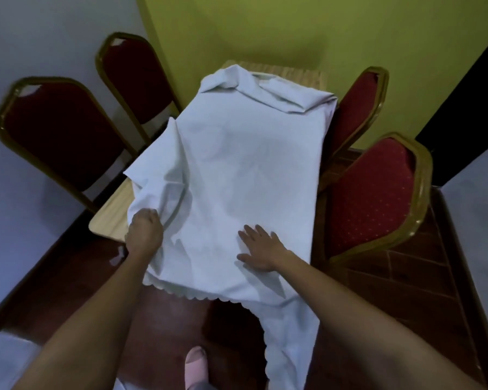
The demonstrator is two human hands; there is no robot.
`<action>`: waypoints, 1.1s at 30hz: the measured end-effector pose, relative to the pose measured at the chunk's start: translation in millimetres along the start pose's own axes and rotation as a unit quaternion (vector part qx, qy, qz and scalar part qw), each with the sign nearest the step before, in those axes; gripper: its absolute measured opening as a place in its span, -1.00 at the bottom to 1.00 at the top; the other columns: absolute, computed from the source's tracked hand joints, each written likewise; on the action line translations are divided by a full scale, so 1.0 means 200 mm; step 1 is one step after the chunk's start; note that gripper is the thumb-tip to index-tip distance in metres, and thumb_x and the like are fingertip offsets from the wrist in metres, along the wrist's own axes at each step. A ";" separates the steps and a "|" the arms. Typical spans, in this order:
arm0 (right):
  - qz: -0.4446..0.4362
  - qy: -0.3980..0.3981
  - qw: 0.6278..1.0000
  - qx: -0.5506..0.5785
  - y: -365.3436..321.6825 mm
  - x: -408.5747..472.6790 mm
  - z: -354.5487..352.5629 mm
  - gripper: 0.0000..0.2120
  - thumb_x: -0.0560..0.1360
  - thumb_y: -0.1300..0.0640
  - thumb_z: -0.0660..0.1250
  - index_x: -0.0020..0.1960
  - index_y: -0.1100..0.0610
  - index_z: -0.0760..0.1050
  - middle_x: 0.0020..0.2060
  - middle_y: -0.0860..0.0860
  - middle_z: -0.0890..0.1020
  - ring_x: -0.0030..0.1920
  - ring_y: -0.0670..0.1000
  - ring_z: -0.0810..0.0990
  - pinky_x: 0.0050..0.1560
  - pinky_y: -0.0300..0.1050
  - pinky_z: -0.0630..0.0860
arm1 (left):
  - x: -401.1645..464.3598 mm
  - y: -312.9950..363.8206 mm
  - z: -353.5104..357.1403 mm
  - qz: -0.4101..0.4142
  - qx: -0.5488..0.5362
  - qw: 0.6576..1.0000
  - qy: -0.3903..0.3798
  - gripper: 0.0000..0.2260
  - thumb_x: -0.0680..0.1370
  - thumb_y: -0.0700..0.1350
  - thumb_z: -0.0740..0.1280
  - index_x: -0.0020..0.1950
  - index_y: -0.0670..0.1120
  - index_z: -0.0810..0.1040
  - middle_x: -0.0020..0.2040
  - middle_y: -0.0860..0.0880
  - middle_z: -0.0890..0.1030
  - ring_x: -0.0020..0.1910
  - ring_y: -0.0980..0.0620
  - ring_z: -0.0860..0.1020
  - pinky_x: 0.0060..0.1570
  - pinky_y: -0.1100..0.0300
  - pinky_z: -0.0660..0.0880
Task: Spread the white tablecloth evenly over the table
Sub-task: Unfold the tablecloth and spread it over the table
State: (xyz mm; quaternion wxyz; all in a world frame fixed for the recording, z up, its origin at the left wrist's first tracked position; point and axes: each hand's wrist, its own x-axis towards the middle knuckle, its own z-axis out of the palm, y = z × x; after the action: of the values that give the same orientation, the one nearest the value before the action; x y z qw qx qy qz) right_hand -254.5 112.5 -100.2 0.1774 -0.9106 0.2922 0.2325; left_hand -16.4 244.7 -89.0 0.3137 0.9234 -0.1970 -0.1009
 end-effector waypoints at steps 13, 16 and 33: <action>0.022 0.156 0.988 -0.010 -0.44 0.43 -0.04 -0.41 0.62 -0.11 0.03 0.57 0.02 -0.07 0.58 0.04 -0.05 0.57 0.15 -0.07 0.51 0.19 -0.01 | 0.59 -0.15 -0.04 -0.182 -0.264 0.946 0.052 -0.71 0.59 -0.14 0.23 0.29 -0.17 0.43 0.24 -0.20 0.54 0.22 -0.19 0.50 0.04 0.16 0.37; 0.006 0.110 0.994 0.005 -0.53 0.51 -0.10 -0.36 0.60 -0.16 0.08 0.54 -0.20 -0.21 0.58 0.02 -0.14 0.55 0.25 -0.05 0.44 0.27 0.16 | 0.65 -0.16 -0.03 -0.086 -0.206 0.962 -0.157 -0.41 0.50 0.11 0.34 0.46 -0.05 0.24 0.34 -0.18 0.48 0.28 -0.21 0.46 0.10 0.05 0.41; 0.055 -0.075 0.995 -0.035 -0.64 0.61 -0.17 0.03 0.41 -0.29 0.33 0.46 -0.24 -0.46 0.54 0.04 -0.32 0.48 0.45 -0.23 0.39 0.42 0.17 | 0.76 -0.38 -0.34 -0.146 -0.108 0.983 0.035 -0.72 0.56 -0.24 0.17 0.17 -0.15 0.60 0.16 -0.31 0.58 0.18 -0.34 0.50 0.19 -0.09 0.44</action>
State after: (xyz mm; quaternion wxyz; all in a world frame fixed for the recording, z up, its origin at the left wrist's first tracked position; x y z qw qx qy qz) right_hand -76.2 139.9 -111.7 0.1532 -0.8789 0.3193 0.3196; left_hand 165.7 271.8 -93.1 0.4000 0.9059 -0.0369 -0.1342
